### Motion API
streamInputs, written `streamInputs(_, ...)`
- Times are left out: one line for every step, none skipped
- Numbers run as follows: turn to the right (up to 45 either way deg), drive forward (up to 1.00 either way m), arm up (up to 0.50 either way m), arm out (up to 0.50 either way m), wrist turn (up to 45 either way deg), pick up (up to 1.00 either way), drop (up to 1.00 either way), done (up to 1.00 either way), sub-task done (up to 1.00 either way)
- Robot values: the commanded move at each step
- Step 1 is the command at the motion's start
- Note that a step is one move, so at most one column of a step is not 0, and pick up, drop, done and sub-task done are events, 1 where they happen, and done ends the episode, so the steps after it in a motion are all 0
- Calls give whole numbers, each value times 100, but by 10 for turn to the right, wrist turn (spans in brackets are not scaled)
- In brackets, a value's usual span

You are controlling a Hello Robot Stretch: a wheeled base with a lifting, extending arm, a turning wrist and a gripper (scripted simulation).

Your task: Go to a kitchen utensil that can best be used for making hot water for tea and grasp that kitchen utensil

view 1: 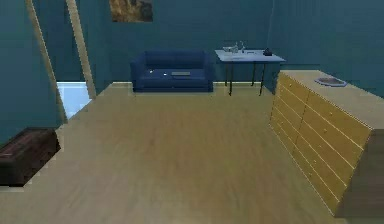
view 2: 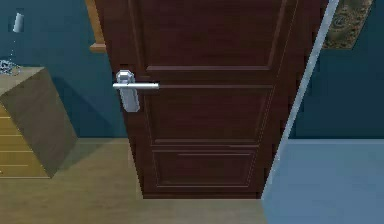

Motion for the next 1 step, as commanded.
streamInputs(0,45,0,0,0,0,0,0,0)
